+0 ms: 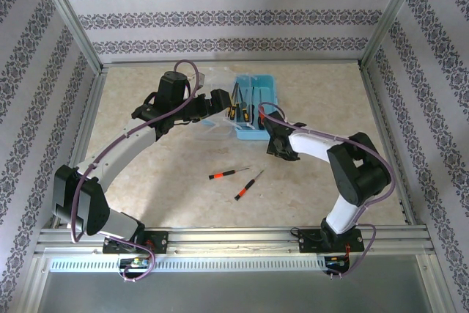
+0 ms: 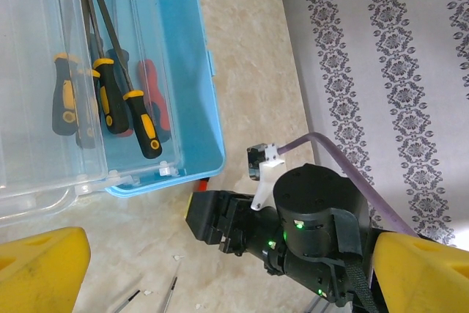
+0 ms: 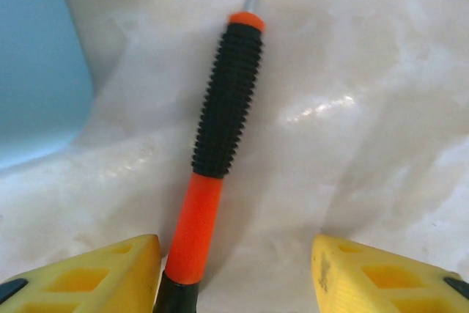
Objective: Pack the tool kit
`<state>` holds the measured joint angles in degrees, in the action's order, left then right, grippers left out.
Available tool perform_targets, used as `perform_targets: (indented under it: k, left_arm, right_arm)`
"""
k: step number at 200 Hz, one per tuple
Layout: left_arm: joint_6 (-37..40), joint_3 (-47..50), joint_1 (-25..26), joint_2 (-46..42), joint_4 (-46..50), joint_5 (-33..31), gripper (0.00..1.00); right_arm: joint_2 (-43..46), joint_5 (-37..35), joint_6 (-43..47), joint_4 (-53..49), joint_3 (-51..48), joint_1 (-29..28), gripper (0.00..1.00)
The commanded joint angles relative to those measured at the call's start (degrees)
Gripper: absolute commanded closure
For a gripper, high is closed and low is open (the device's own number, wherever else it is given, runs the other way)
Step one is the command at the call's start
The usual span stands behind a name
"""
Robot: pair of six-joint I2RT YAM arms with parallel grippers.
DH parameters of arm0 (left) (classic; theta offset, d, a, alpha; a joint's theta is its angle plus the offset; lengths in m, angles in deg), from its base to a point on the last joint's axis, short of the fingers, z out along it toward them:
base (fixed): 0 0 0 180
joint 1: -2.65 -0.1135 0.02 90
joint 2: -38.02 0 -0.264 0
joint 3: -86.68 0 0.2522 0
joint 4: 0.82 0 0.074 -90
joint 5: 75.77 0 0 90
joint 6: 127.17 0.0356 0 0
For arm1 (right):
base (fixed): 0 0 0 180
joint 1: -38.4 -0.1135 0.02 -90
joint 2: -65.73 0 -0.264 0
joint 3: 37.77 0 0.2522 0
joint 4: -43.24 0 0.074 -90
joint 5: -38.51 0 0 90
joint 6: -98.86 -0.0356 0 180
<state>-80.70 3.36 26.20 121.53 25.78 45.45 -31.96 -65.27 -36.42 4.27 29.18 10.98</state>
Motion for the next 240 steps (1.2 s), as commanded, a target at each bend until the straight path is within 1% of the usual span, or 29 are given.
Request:
perform_targets:
  k: [1,25,45,66,86,133,151,182,193,214,240]
  left_arm:
    - [1.25,-0.4,-0.08,-1.32,-0.79,-0.45,0.01]
    - [1.2,-0.4,-0.08,-1.5,-0.87,-0.27,0.01]
    - [1.19,-0.41,-0.08,-1.66,-0.98,-0.33,0.01]
    - [1.08,-0.4,-0.06,-1.68,-0.98,-0.26,0.01]
    - [1.12,-0.4,-0.08,-1.68,-0.98,-0.29,0.01]
    - [1.41,-0.4,-0.08,-1.7,-0.8,-0.46,0.01]
    - [1.35,-0.49,-0.08,-1.68,-0.77,-0.46,0.01]
    - [1.35,-0.51,-0.06,-2.02,-0.8,-0.41,0.01]
    - [1.26,-0.51,-0.08,-2.06,-0.8,-0.46,0.01]
    - [1.25,-0.49,-0.04,-2.28,-0.78,-0.37,0.01]
    - [1.45,-0.59,-0.08,-2.38,-0.59,-0.5,0.01]
  right_arm:
    - [2.81,0.5,0.05,-0.79,-1.97,1.61,0.44]
    - [4.98,1.57,2.2,-1.32,-2.56,4.36,0.45]
    - [6.18,4.73,5.11,-0.57,-2.23,6.7,0.46]
    - [4.76,8.25,8.77,-0.5,0.2,9.67,0.46]
    - [1.48,12.44,11.33,-1.53,3.53,12.23,0.48]
    - [-2.7,15.41,13.11,-2.91,8.29,12.65,0.49]
    - [-3.67,14.83,12.44,-2.95,8.8,12.7,0.51]
    - [-5.2,12.42,10.96,-4.85,9.33,13.06,0.59]
    - [-5.47,12.71,10.93,-4.85,9.3,13.27,0.62]
    - [-6.18,13.36,11.32,-4.92,9.56,13.76,0.64]
    - [-6.59,14.05,11.79,-4.89,9.82,13.98,0.71]
